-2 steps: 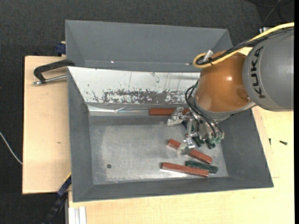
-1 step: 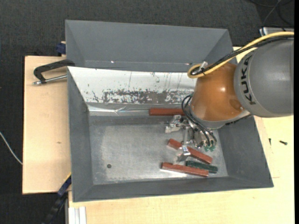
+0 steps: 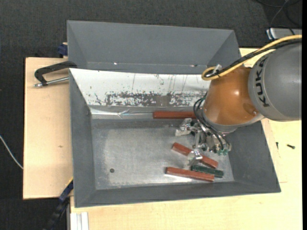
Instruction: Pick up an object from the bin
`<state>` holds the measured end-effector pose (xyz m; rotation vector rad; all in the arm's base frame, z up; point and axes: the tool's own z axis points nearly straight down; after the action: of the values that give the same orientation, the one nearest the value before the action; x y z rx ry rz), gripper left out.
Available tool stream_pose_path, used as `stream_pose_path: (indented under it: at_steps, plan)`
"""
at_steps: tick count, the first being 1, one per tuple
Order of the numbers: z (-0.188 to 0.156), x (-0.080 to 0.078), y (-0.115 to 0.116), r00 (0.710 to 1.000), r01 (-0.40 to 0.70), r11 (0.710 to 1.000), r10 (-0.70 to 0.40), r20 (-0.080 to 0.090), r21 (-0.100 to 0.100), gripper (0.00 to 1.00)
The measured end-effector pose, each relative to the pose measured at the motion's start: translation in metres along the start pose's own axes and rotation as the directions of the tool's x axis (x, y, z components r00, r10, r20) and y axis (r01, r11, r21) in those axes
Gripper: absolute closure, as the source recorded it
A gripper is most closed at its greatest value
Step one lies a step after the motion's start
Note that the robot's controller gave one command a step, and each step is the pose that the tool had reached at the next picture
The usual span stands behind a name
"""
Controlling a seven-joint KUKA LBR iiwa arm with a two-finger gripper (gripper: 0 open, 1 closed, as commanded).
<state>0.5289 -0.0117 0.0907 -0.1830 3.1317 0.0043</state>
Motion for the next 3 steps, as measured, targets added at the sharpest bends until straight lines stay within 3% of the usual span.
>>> stream_pose_path:
  at_steps: [1, 2, 3]
  plan:
    - [0.004, 0.013, -0.039, 0.997, 0.083, 0.997, -0.083, -0.005, 0.001, 0.00]
    - [0.013, 0.011, -0.027, 0.997, -0.077, 0.997, 0.077, -0.007, 0.010, 1.00]
    - [0.013, 0.011, -0.026, 0.997, -0.077, 0.997, 0.077, -0.005, 0.009, 1.00]
